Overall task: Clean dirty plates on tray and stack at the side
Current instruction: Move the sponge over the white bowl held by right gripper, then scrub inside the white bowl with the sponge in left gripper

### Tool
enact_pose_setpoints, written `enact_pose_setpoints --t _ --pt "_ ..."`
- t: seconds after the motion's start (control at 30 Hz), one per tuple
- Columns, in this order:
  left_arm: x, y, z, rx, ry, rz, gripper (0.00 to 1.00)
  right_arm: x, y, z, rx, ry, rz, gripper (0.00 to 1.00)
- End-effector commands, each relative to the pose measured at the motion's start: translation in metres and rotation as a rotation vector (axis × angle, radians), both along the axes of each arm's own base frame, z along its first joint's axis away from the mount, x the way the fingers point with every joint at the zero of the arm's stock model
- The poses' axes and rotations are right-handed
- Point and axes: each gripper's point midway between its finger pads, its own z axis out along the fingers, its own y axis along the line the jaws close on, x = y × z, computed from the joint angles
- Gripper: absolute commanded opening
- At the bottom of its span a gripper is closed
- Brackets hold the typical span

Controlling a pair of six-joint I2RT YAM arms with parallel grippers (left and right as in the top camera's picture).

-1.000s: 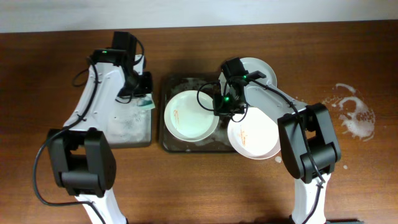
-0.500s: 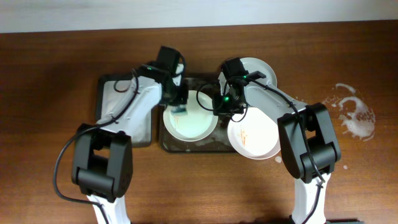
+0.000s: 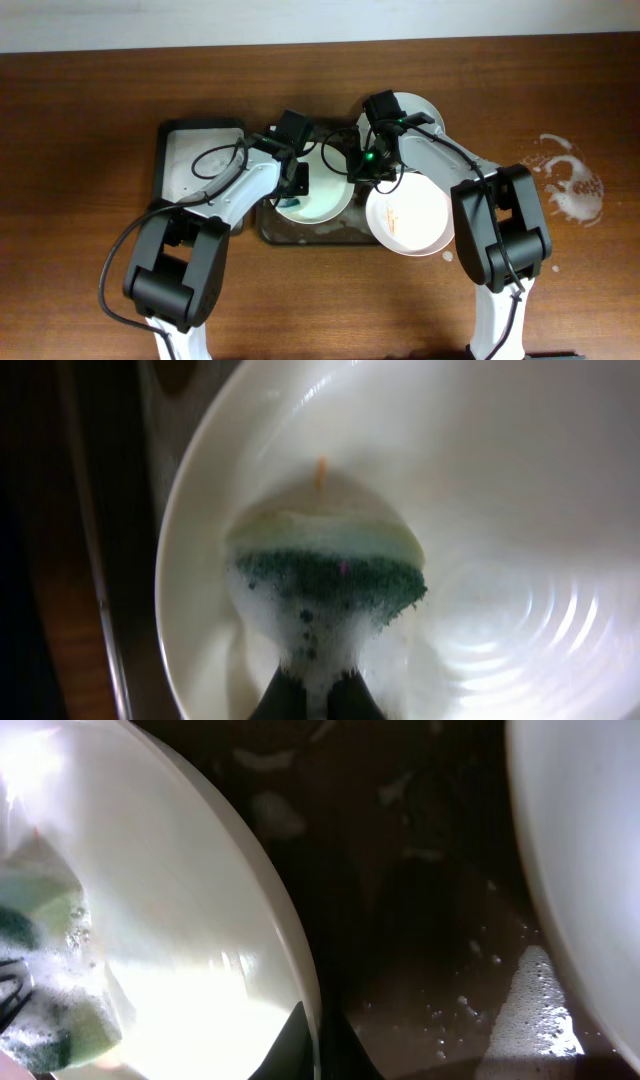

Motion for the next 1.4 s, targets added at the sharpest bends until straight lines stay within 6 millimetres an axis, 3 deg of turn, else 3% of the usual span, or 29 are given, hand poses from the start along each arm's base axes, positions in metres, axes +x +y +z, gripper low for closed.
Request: enact_pose_setpoints --t 0.0,0.23,0.43,0.5,0.7,0.9,0.97,1.17,1.37 --pt "0.008 0.008 -0.004 0.023 -0.070 0.042 0.01 -0.004 0.002 -0.004 0.018 0.028 -0.005 0.04" --pt "0.045 0.008 0.011 0.040 -0.248 0.062 0.01 -0.005 0.002 -0.005 0.017 0.031 -0.004 0.04" --pt "0.064 -0.011 0.022 -0.024 -0.332 -0.018 0.01 -0.005 0.002 -0.005 0.017 0.030 -0.004 0.04" --pt "0.058 -0.028 0.020 -0.074 -0.303 -0.172 0.01 -0.005 0.002 -0.005 0.017 0.030 -0.004 0.04" --pt "0.024 -0.050 0.010 -0.161 -0.175 -0.410 0.01 -0.005 0.002 -0.005 0.017 0.030 -0.004 0.04" --pt "-0.015 -0.068 0.007 -0.293 -0.040 -0.563 0.01 -0.005 0.002 -0.005 0.017 0.030 -0.004 0.04" --pt "-0.014 -0.068 0.007 -0.292 -0.040 -0.563 0.01 -0.005 0.002 -0.005 0.017 0.030 -0.004 0.04" --pt "0.031 -0.042 0.011 -0.128 -0.193 -0.445 0.01 -0.005 0.002 -0.005 0.017 0.031 -0.004 0.04" --pt "0.075 -0.020 0.030 0.017 -0.384 -0.296 0.01 -0.005 0.002 -0.005 0.017 0.031 -0.004 0.04"
